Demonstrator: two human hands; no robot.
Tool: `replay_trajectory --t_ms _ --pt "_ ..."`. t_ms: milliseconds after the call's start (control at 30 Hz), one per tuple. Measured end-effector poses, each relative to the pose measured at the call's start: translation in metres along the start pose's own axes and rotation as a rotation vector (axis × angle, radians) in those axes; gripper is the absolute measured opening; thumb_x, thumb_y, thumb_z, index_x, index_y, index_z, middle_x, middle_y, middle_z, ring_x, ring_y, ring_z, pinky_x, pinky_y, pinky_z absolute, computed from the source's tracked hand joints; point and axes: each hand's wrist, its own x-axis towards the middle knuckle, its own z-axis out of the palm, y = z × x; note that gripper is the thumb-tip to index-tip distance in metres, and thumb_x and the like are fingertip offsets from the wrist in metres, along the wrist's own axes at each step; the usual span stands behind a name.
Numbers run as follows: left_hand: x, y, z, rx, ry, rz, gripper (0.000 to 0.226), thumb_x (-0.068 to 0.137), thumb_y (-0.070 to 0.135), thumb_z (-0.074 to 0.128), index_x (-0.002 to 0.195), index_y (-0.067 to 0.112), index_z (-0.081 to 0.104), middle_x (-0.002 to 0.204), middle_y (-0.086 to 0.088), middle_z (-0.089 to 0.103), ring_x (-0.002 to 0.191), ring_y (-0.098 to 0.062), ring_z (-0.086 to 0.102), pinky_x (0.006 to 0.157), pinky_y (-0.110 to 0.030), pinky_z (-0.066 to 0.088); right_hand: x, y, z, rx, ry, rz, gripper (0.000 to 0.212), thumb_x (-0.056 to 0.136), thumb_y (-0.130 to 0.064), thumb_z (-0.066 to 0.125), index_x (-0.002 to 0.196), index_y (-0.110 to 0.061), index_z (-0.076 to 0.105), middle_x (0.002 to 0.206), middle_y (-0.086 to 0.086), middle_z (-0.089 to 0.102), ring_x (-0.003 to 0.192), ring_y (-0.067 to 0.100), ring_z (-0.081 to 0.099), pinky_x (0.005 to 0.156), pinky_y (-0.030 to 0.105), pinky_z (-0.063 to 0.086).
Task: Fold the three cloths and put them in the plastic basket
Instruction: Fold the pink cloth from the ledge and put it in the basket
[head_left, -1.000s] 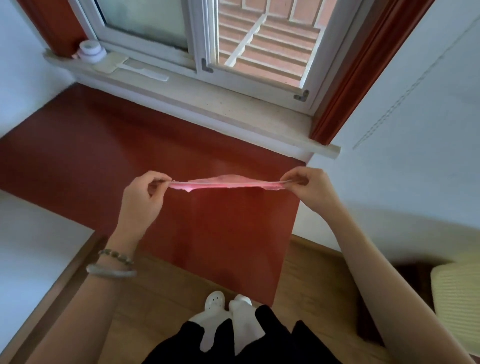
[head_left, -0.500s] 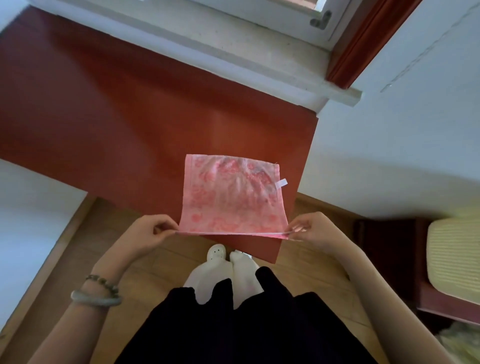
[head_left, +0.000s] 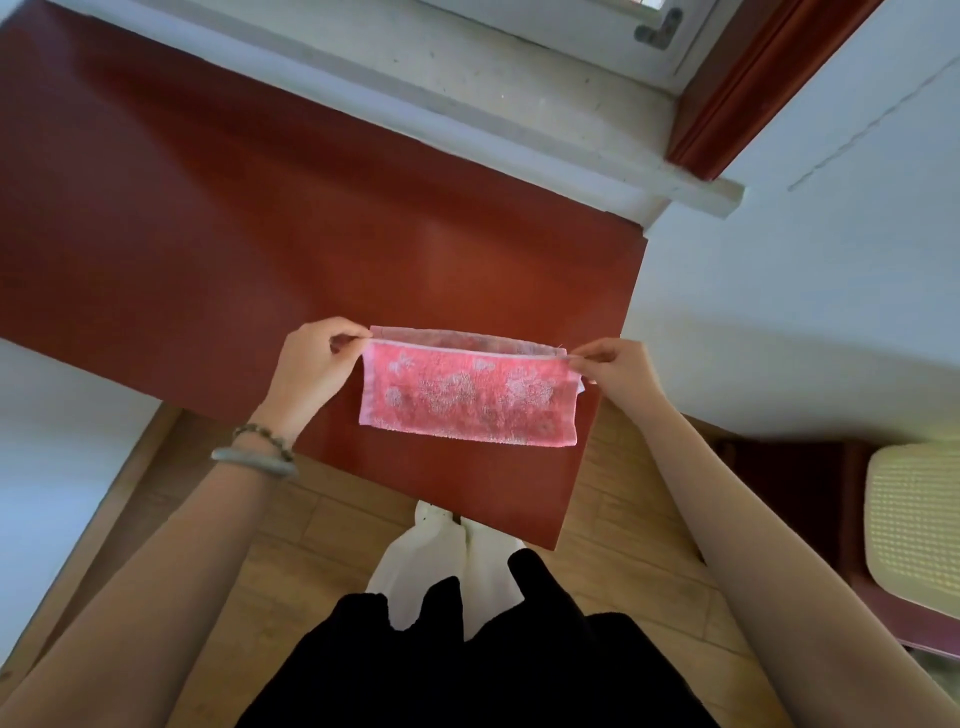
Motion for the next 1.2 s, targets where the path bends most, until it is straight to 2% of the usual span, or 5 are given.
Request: replay_trajectory --t_ms 333,600,700,967,1200 --pt "0.032 -0.003 0.026 0.119 0.095 -0.059 0.016 0.084 0.017 0.058 0.088 0.018 0.073 0.082 0.002 0.073 0.067 -0.012 0.058 0.073 -0.029 0.046 0.036 0.005 0.020 -0.228 0.111 -0.015 0.009 0.079 -0.016 0.070 0.084 -0.016 0.077 0.083 -0.004 0.073 0.069 0.003 0.058 0.057 0.009 0.036" --pt "0.034 -0.002 0.037 0.190 0.163 -0.046 0.019 0.089 0.019 0.054 0.095 0.016 0.072 0.092 -0.003 0.072 0.087 -0.025 0.060 0.070 -0.039 0.049 0.044 0.010 0.026 -0.245 0.186 -0.015 0.012 0.082 -0.018 0.066 0.088 -0.019 0.075 0.099 0.005 0.066 0.086 0.016 0.060 0.071 0.024 0.046" --pt "0.030 0.004 0.043 0.319 0.139 -0.048 0.023 0.092 0.017 0.053 0.109 0.009 0.067 0.109 -0.011 0.065 0.103 -0.030 0.053 0.076 -0.040 0.049 0.045 0.011 0.026 -0.273 0.166 -0.060 0.014 0.083 -0.016 0.064 0.093 -0.017 0.074 0.099 0.006 0.062 0.082 0.013 0.054 0.067 0.015 0.037" --pt "-0.038 0.074 0.115 0.254 -0.304 0.597 0.021 0.090 0.024 0.060 0.106 0.012 0.067 0.100 -0.004 0.065 0.096 -0.018 0.057 0.090 -0.034 0.047 0.053 0.007 0.011 -0.364 -0.044 -0.146 0.014 0.077 -0.012 0.065 0.089 -0.014 0.073 0.087 0.004 0.064 0.084 0.017 0.055 0.075 0.024 0.039" --pt "-0.069 0.090 0.174 0.232 -0.396 0.675 0.034 0.085 0.012 0.068 0.117 0.005 0.062 0.107 -0.011 0.059 0.100 -0.023 0.054 0.091 -0.032 0.045 0.059 0.002 0.010 -0.398 -0.113 -0.170 0.007 0.073 -0.009 0.065 0.079 -0.011 0.069 0.082 0.002 0.065 0.075 0.013 0.054 0.069 0.023 0.040"
